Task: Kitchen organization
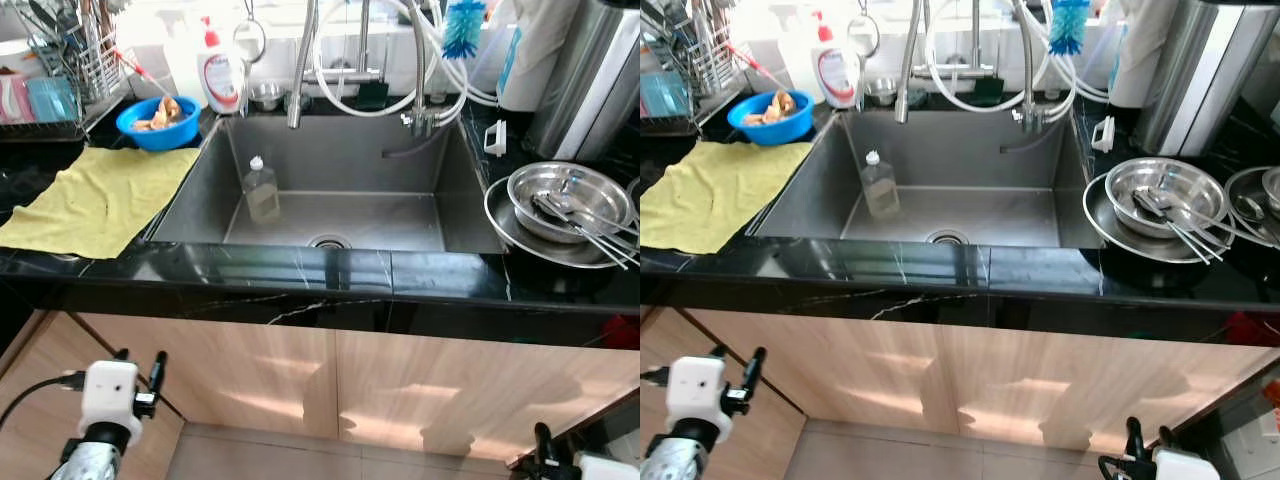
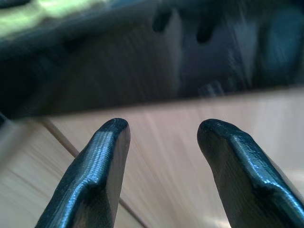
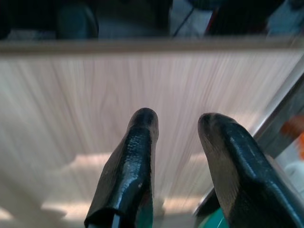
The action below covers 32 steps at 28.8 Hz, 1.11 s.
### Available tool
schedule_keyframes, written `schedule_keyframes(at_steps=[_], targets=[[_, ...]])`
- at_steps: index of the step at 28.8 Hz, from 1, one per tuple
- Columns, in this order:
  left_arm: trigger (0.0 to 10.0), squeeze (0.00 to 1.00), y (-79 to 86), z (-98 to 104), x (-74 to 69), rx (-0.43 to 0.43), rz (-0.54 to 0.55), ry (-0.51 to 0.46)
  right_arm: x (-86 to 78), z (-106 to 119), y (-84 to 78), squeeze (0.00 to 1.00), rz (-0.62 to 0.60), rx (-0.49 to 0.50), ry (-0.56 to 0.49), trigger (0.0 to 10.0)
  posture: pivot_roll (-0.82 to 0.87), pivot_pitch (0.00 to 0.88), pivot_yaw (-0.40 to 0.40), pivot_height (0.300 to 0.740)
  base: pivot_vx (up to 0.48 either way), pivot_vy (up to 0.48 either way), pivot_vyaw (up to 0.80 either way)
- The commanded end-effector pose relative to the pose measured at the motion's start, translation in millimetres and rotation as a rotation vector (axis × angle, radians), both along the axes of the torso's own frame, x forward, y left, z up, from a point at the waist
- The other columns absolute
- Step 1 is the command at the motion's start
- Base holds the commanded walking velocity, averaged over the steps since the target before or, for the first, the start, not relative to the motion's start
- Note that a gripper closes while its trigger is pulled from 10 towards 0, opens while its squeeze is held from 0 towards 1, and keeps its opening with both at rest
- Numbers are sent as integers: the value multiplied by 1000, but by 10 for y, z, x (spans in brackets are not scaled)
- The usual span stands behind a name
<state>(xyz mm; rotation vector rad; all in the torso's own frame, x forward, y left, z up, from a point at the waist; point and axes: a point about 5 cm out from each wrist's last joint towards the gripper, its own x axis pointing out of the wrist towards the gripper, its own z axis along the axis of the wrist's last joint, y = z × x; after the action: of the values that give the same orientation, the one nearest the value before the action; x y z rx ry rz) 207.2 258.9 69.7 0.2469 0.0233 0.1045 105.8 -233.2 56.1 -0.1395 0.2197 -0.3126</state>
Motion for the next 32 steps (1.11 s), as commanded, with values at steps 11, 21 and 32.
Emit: schedule_keyframes(at_steps=[11,21,32], targets=[[10000,0,-175,886,555,-9,6,-311,497,640,-69,0,-8,-131,-217,10000,-140,0,74,740,0,0,0],[10000,0,-949,959,964,-175,-267,-305,909,953,25,0,60,-125,-347,10000,-176,0,86,740,0,0,0],[10000,0,-1461,896,1092,-253,-442,-267,1162,974,205,1000,114,-61,-383,10000,-191,0,84,740,0,0,0]])
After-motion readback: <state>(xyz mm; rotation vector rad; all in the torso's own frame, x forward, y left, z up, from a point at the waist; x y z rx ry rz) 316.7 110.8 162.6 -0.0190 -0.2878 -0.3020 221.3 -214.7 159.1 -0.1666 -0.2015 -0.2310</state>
